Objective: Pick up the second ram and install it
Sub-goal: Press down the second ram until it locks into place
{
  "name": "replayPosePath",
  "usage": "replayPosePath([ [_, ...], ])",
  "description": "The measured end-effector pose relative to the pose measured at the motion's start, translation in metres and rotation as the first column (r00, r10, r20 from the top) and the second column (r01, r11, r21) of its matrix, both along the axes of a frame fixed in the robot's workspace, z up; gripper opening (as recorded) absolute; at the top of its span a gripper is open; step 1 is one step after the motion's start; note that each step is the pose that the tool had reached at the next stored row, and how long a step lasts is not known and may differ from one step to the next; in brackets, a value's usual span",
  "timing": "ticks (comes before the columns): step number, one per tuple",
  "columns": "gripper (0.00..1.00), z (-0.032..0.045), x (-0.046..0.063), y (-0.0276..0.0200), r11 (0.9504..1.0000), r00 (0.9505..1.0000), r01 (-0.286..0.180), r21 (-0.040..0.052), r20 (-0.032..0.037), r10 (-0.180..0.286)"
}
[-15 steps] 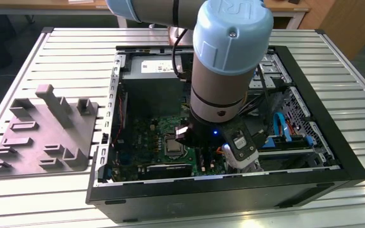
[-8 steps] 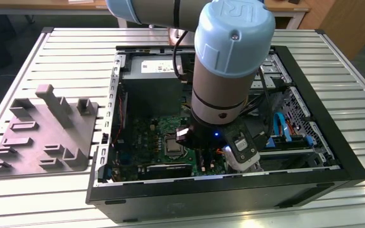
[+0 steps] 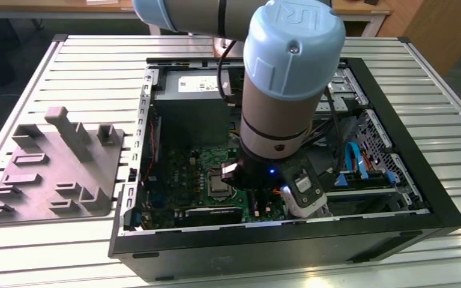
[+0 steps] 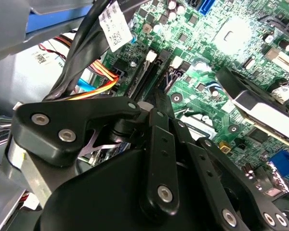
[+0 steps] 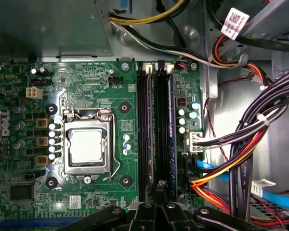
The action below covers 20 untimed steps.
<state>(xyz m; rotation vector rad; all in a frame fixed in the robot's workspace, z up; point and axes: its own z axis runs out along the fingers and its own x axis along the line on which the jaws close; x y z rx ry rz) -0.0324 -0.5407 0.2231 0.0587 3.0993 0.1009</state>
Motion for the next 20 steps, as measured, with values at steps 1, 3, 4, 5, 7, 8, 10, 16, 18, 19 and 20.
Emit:
replayPosePath([
  [1, 0.1, -0.0001, 0.0, 0.0, 1.0, 1.0, 0.0, -0.0002, 0.0, 0.0],
  [3, 0.1, -0.0001, 0.0, 0.0, 1.0, 1.0, 0.0, -0.0003, 0.0, 0.0],
  [4, 0.1, -0.0002, 0.0, 0.0, 1.0, 1.0, 0.0, -0.0002, 0.0, 0.0],
  [5, 0.1, -0.0004, 0.0, 0.0, 1.0, 1.0, 0.0, -0.0002, 0.0001, 0.0],
  [7, 0.1, -0.0024, -0.0003, -0.0001, 1.0, 1.0, 0.0, -0.0009, 0.0, 0.0],
  [8, 0.1, -0.0033, -0.0004, -0.0001, 1.0, 1.0, 0.0, -0.0014, -0.0002, 0.0],
  [10, 0.1, -0.0036, -0.0004, -0.0001, 1.0, 1.0, 0.0, -0.0011, -0.0001, 0.0],
  [16, 0.1, -0.0064, -0.0004, -0.0001, 1.0, 1.0, 0.0, -0.0013, -0.0002, 0.0],
  [18, 0.1, -0.0066, -0.0004, -0.0001, 1.0, 1.0, 0.0, -0.001, -0.0001, 0.0],
  [19, 0.1, -0.0068, -0.0004, 0.0, 1.0, 1.0, 0.0, -0.0006, 0.0001, 0.0],
  [20, 0.1, -0.0068, -0.0004, 0.0, 1.0, 1.0, 0.0, -0.0005, 0.0001, 0.0],
])
